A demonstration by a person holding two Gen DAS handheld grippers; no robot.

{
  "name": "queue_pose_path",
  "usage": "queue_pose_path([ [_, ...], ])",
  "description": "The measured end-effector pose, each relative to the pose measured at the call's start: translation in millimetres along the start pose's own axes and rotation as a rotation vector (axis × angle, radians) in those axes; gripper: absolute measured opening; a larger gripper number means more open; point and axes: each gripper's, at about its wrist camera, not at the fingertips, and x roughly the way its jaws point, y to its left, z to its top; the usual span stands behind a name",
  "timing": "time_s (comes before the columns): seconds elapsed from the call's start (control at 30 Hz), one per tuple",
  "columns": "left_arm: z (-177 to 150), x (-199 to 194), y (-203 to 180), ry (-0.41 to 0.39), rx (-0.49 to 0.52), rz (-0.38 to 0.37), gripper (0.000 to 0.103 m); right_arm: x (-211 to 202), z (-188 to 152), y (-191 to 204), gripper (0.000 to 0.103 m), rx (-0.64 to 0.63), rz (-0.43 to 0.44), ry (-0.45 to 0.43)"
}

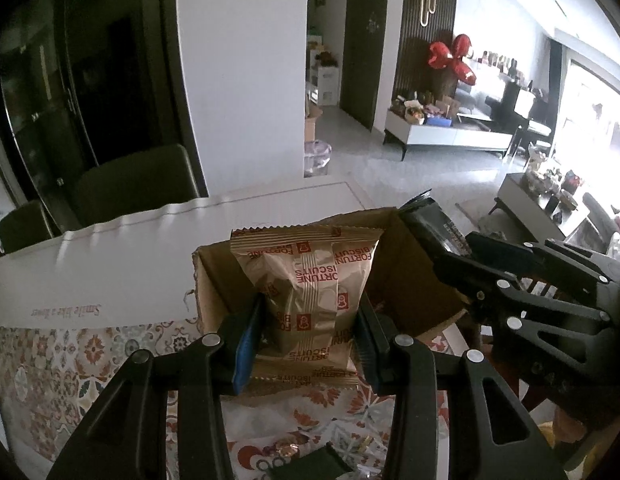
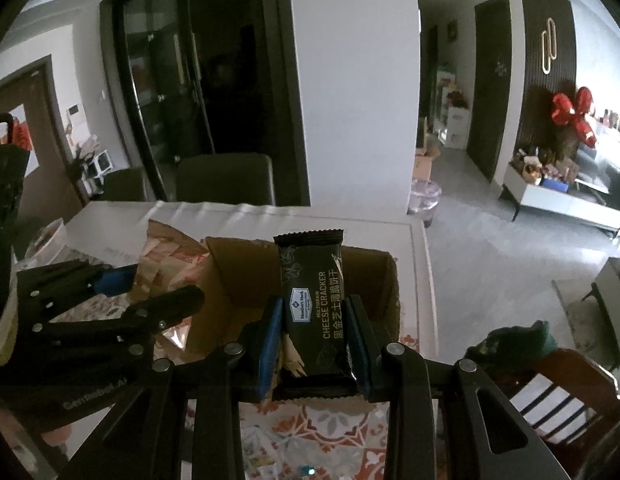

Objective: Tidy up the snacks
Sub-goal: 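Carry both snacks over the box and release them inside, then withdraw both open tools from the box back toward the snack pile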

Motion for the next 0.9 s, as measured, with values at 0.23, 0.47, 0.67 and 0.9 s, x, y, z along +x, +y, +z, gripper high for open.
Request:
queue_pose_path([
  [0.23,9.8,21.0,10.1,0.042,-0.012,0.028,0.043,21.4,10.8,-7.8,0.033,0.02,-0.017,0.037],
  [0.47,11.4,22.8,14.3,0.02,0.006,0.106,0.069,33.2,10.1,-5.1,0.041,0.035,-0.033,0.049],
  [0.67,1.4,12.0,15.2,0.002,0.013,0.143,0.071,24.5,2.0,-8.9,0.058,0.059,-0.067,0.029],
  [0.9,-13.5,-6.8,15.7,-0.03,0.006,0.128,0.071,5.1,-7.7,0.9,0.058,0.038,-0.097,0.001],
])
